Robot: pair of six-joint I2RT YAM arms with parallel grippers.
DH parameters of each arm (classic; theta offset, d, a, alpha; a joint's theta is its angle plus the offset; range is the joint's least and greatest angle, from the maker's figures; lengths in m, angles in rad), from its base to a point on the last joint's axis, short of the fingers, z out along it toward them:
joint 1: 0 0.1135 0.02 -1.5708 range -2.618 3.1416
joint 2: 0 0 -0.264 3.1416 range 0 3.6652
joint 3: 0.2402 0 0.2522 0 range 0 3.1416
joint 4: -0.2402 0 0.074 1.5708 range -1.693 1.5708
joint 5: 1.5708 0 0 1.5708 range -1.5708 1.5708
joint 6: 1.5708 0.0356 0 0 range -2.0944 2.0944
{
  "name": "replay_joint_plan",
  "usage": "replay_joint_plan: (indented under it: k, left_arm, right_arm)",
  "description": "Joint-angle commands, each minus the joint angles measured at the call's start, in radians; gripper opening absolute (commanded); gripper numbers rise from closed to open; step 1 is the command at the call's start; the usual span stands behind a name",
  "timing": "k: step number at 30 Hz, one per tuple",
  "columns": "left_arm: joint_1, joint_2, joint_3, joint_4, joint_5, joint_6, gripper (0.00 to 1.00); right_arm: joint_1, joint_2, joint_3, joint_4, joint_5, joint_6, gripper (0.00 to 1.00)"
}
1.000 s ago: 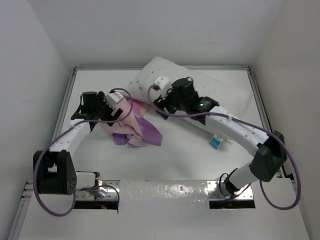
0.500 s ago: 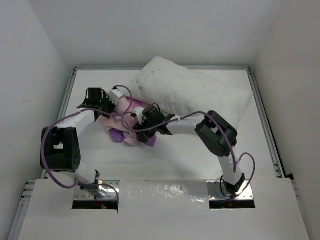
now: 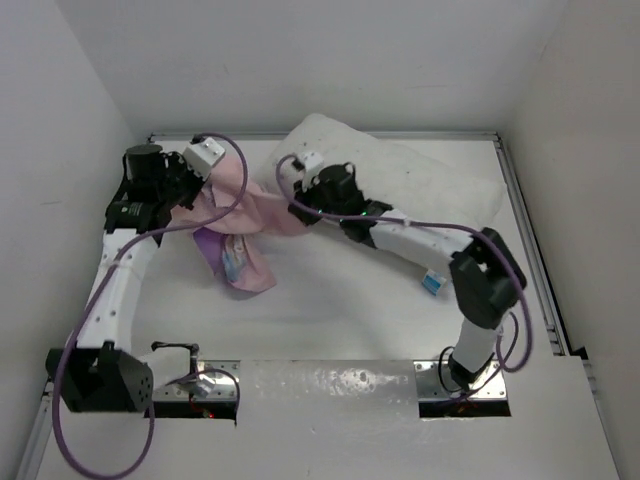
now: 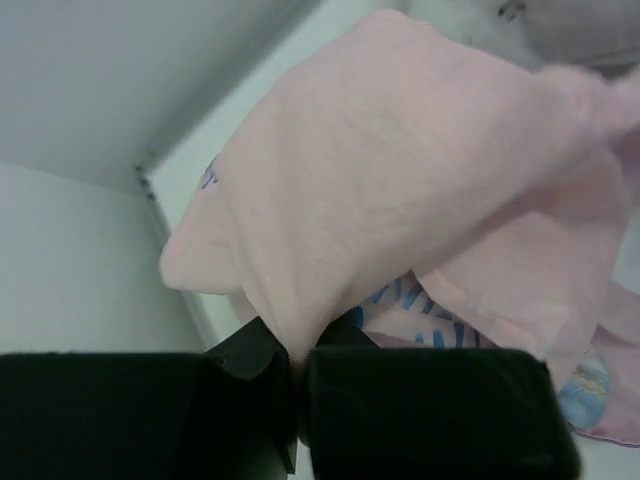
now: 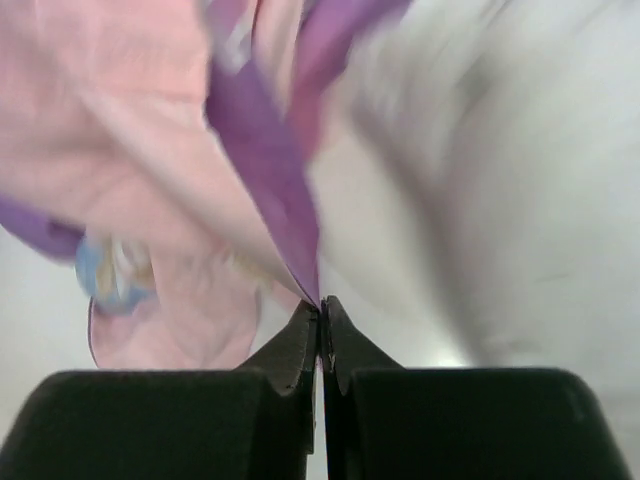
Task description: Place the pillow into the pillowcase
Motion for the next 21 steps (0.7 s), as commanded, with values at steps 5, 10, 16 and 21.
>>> replay_joint_plan:
  k: [5, 10, 16, 21]
  left_arm:
    - [0.014, -0.233, 0.063, -0.363, 0.191, 0.304, 0.32]
    - [0.014, -0.293, 0.0, -0.439, 0.36, 0.331, 0.8]
    - [-0.018, -0.102, -0.058, -0.224, 0.261, 0.069, 0.75]
    - [-0.018, 0.116, -0.038, -0.11, 0.063, 0.006, 0.7]
  right_arm:
    - [-0.06, -0.219, 0.229, -0.145, 0.083, -0.167, 0.0]
    - [-0.083, -0.205, 0.335, -0.201, 0.134, -0.239, 0.0]
    - [-0.12, -0.107, 0.434, -0.305, 0.163, -0.21, 0.0]
    - [-0.12, -0.135, 0.362, -0.29, 0.163, -0.195, 0.0]
